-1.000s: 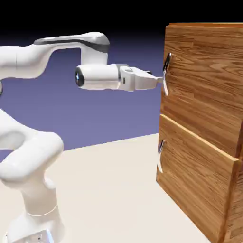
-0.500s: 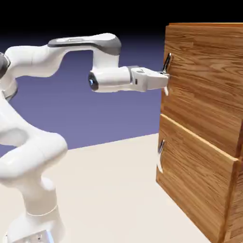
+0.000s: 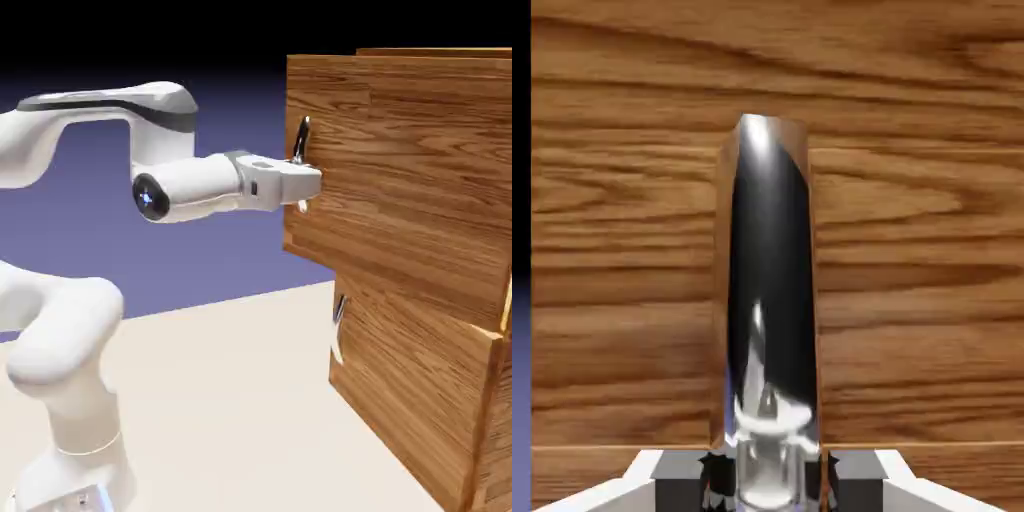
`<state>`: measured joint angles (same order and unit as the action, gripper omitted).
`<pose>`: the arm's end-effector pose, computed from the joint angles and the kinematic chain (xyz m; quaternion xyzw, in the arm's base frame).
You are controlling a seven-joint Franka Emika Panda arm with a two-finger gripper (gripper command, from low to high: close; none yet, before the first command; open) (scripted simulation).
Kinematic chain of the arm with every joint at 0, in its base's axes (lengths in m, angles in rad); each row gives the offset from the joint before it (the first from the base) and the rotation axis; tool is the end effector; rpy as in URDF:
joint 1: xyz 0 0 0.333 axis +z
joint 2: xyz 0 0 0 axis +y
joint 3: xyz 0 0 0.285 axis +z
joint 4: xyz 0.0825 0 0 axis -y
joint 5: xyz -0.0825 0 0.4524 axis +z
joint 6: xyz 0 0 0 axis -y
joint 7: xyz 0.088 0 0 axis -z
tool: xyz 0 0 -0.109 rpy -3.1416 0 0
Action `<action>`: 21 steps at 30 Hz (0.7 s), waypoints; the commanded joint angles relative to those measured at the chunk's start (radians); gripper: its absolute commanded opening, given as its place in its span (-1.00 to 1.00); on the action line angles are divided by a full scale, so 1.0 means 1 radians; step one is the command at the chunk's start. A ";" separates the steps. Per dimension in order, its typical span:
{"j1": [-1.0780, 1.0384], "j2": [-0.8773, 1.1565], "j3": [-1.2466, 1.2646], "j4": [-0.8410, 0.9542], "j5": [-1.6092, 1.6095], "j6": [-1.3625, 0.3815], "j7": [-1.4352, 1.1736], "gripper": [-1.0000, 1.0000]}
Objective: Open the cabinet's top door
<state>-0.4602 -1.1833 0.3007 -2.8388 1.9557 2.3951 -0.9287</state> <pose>0.3692 -0.0609 0.5361 -0.6918 0.1459 -0.5924 0.3862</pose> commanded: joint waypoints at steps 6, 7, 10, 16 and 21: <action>0.015 -0.074 -0.218 -0.062 -0.249 -0.168 0.051 -1.00; 0.013 -0.081 -0.254 -0.066 -0.289 -0.198 0.056 -1.00; 0.003 -0.090 -0.363 -0.071 -0.405 -0.287 0.067 -1.00; -0.011 -0.059 -0.580 -0.038 -0.623 -0.474 0.065 -1.00; 0.007 0.016 -0.761 0.036 -0.790 -0.638 0.046 -1.00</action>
<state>-0.4530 -1.1677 -0.4604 -2.8023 1.1656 1.7562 -0.8829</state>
